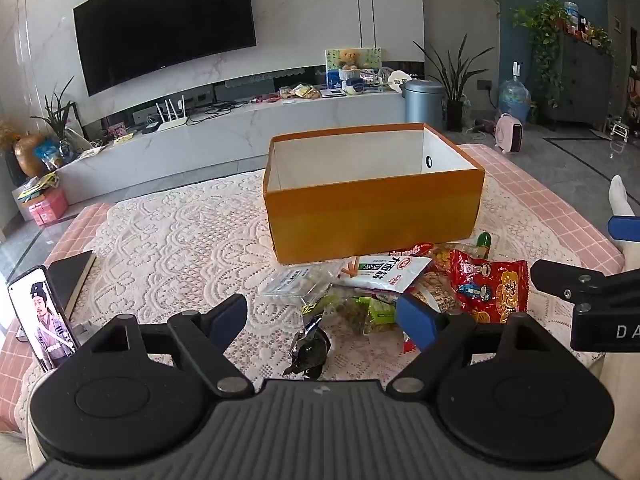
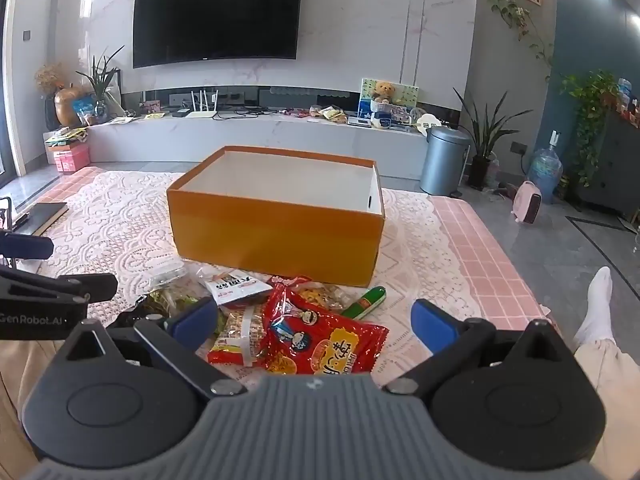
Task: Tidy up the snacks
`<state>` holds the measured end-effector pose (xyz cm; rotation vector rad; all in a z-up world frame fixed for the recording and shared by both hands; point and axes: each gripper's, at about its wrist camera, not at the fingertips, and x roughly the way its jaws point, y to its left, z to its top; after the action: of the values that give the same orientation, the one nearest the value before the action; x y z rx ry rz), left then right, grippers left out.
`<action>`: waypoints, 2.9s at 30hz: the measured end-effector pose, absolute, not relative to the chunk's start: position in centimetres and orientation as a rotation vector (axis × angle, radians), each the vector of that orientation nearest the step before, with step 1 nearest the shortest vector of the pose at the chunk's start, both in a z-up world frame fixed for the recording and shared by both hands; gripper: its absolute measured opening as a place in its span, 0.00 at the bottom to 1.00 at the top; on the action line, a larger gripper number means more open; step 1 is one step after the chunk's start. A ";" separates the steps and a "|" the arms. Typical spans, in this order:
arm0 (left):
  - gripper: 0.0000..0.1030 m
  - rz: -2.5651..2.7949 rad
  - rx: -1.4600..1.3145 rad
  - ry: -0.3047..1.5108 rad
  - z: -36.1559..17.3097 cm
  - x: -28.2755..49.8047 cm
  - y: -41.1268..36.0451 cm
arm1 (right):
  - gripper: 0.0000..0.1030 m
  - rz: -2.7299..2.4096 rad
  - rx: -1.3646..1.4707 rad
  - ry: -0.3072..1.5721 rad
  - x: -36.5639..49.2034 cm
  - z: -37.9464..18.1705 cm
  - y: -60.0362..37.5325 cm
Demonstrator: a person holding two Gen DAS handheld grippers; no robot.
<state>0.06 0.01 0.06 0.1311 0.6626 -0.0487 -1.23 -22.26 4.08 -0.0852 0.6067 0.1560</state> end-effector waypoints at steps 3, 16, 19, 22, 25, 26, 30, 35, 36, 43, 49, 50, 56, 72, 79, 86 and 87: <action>0.96 -0.050 0.129 0.660 0.1 0.0 0.0 | 0.97 0.157 -0.084 0.608 -1.2 4.1 -22.3; 0.96 -0.053 0.122 0.672 -0.5 0.0 -0.2 | 0.97 0.152 -0.080 0.620 -1.5 4.4 -22.2; 0.96 -0.055 0.123 0.678 -0.4 0.1 -0.3 | 0.97 0.152 -0.076 0.623 -1.2 4.0 -22.9; 0.96 -0.057 0.123 0.679 -0.5 0.1 -0.2 | 0.97 0.139 -0.080 0.628 -0.8 3.7 -22.4; 0.96 -0.059 0.124 0.681 -0.5 0.1 -0.4 | 0.97 0.137 -0.078 0.631 -0.9 3.8 -22.4; 0.96 -0.060 0.124 0.682 -0.6 0.1 -0.4 | 0.97 0.136 -0.078 0.632 -0.9 3.8 -22.4; 0.96 -0.062 0.125 0.686 -0.5 0.2 -0.3 | 0.97 0.130 -0.075 0.638 -0.9 3.9 -22.4; 0.96 -0.062 0.125 0.689 -0.4 0.3 -0.3 | 0.97 0.124 -0.069 0.644 -0.7 4.0 -22.6; 0.96 -0.062 0.124 0.689 -0.4 0.3 -0.3 | 0.97 0.123 -0.069 0.645 -0.7 4.0 -22.6; 0.96 -0.063 0.123 0.690 -0.5 0.3 -0.3 | 0.97 0.119 -0.067 0.649 -0.7 3.9 -22.8; 0.96 -0.064 0.124 0.690 -0.5 0.2 -0.3 | 0.97 0.115 -0.066 0.655 -0.6 3.9 -22.6; 0.96 -0.064 0.124 0.690 -0.5 0.2 -0.3 | 0.97 0.115 -0.066 0.656 -0.5 3.9 -22.6; 0.96 -0.063 0.124 0.690 -0.5 0.2 -0.3 | 0.97 0.111 -0.064 0.662 -0.4 3.7 -22.7; 0.96 -0.065 0.123 0.691 -0.5 0.2 -0.4 | 0.97 0.106 -0.059 0.675 -0.2 3.4 -22.8; 0.96 -0.065 0.124 0.692 -0.6 0.2 -0.4 | 0.97 0.103 -0.058 0.682 -0.2 3.3 -22.9; 0.96 -0.071 0.122 0.697 -1.0 -0.1 -0.7 | 0.97 0.103 -0.059 0.687 -0.2 3.2 -22.9; 0.96 -0.071 0.122 0.697 -1.0 -0.1 -0.7 | 0.97 0.102 -0.058 0.687 -0.2 3.2 -22.9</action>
<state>-0.11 -0.68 -1.01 0.1225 0.6966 -0.0705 -0.24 -22.90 3.18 -0.0584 0.6871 0.1024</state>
